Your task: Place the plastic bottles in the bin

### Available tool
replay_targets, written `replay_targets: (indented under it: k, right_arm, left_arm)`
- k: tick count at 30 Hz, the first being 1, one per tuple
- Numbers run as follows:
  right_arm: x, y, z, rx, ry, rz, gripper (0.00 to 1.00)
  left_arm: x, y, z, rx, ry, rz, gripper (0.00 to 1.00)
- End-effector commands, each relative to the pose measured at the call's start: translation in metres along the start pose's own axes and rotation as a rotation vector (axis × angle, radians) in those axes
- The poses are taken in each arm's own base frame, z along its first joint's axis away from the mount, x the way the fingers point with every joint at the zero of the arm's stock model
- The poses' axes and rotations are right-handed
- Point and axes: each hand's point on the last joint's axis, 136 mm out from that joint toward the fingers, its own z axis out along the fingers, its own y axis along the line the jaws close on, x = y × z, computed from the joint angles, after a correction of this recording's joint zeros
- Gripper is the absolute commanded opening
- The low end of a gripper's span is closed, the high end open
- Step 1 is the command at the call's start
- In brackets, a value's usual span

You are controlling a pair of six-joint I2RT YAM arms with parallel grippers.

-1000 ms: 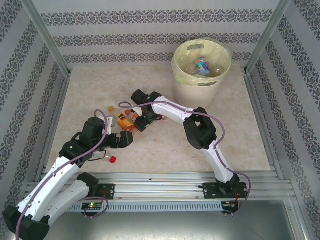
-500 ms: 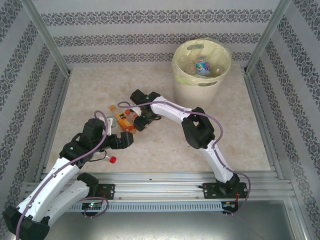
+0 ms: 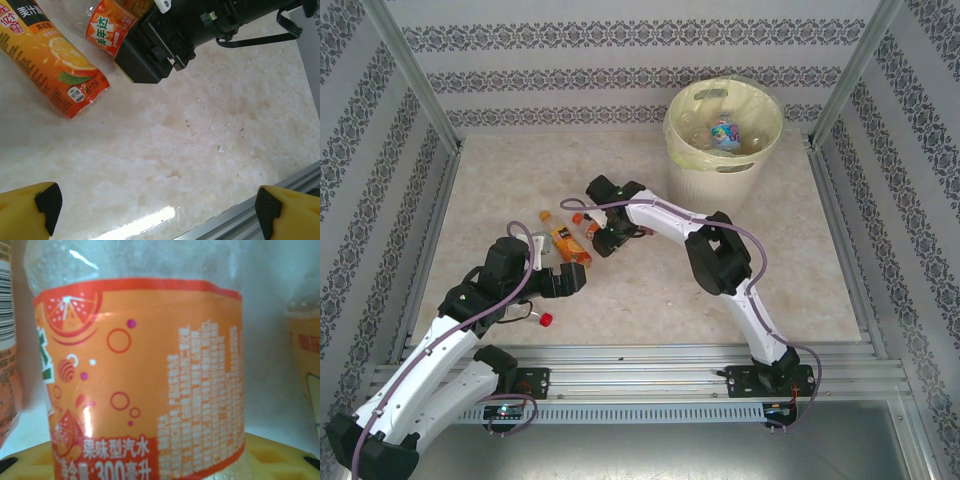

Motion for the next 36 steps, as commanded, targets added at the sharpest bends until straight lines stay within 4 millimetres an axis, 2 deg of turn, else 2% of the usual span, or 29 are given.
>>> replay_targets:
  k: [1,9,15,19,27,31,36]
  right_arm:
    - [-0.016,0.006,-0.042,-0.02,-0.105,0.005,0.53]
    - [-0.015,0.007,-0.102,-0.039,-0.232,0.039,0.52]
    - [-0.011,0.001,-0.161,-0.026,-0.346,0.063,0.52]
    - [-0.007,-0.008,-0.207,-0.006,-0.439,0.089,0.51]
    - [0.01,-0.059,-0.292,0.08,-0.614,0.211,0.52]
    - [0.02,-0.092,-0.322,0.136,-0.653,0.281,0.52]
    - [0.029,-0.136,-0.347,0.203,-0.69,0.411,0.52]
  left_arm:
    - [0.001,0.006,0.003,-0.018,-0.002,-0.033,1.0]
    - [-0.005,-0.003,0.006,0.027,-0.017,-0.031,1.0]
    - [-0.006,-0.005,0.009,0.046,-0.022,-0.031,1.0]
    - [-0.006,-0.006,0.009,0.05,-0.023,-0.031,1.0]
    - [-0.007,-0.006,0.008,0.049,-0.025,-0.02,1.0]
    - [-0.006,-0.003,0.009,0.036,-0.022,-0.038,1.0]
    - [-0.008,-0.001,0.007,0.013,-0.025,-0.086,1.0]
